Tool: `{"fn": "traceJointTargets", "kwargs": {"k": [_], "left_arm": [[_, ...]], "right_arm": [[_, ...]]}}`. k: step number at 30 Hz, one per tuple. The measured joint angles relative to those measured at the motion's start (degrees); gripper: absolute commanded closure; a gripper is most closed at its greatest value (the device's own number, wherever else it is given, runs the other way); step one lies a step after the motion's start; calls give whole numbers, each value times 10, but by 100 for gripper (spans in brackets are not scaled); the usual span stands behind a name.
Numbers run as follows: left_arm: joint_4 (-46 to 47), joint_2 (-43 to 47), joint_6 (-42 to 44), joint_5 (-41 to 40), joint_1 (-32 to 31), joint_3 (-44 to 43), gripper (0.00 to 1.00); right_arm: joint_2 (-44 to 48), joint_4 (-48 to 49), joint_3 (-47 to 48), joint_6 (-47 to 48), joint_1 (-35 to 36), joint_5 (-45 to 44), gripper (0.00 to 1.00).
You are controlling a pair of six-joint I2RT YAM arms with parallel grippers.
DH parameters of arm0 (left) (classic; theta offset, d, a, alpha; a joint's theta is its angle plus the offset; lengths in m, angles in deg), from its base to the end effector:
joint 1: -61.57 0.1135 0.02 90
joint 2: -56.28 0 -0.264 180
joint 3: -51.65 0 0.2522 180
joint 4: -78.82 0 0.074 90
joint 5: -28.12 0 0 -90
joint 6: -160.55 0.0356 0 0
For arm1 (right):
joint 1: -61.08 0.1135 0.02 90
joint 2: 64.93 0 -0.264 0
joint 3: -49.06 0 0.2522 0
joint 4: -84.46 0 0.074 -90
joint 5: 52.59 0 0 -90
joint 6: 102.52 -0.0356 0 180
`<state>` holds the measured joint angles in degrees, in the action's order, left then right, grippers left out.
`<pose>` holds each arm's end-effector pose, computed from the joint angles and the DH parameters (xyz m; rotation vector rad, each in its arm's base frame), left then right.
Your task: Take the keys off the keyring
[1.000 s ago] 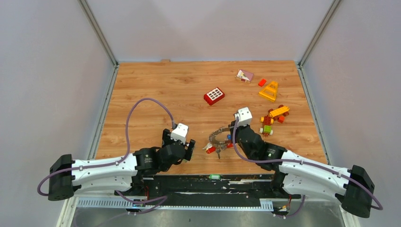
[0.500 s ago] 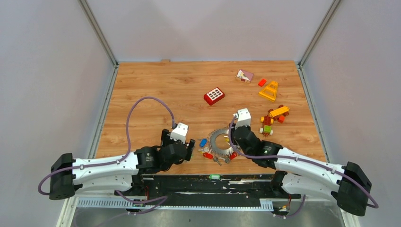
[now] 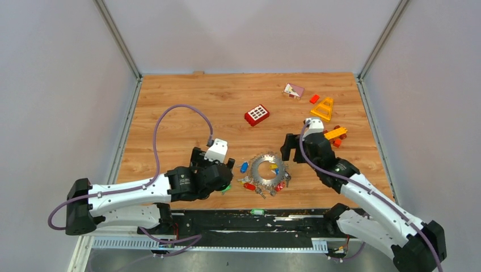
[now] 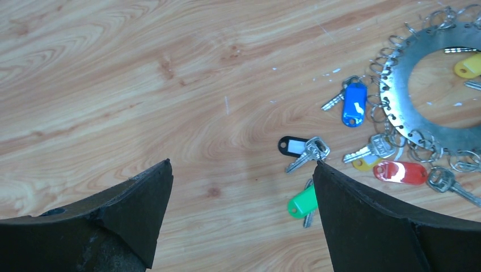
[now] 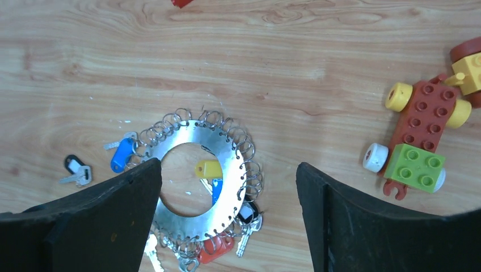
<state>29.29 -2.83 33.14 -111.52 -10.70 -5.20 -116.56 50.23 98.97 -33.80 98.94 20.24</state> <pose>0.0857 -0.1789 0.2538 0.3049 2.0826 -0.0350 0.1609 0.1118 0.2495 -0.1476 2.1731 0.2615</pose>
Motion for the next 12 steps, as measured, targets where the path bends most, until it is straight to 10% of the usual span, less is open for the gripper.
{"fn": "traceJointTargets", "kwargs": {"k": [12], "left_arm": [[-70, 54, -10, -36, 0, -7, 0]], "right_arm": [[151, -64, -21, -79, -68, 95, 0]]}}
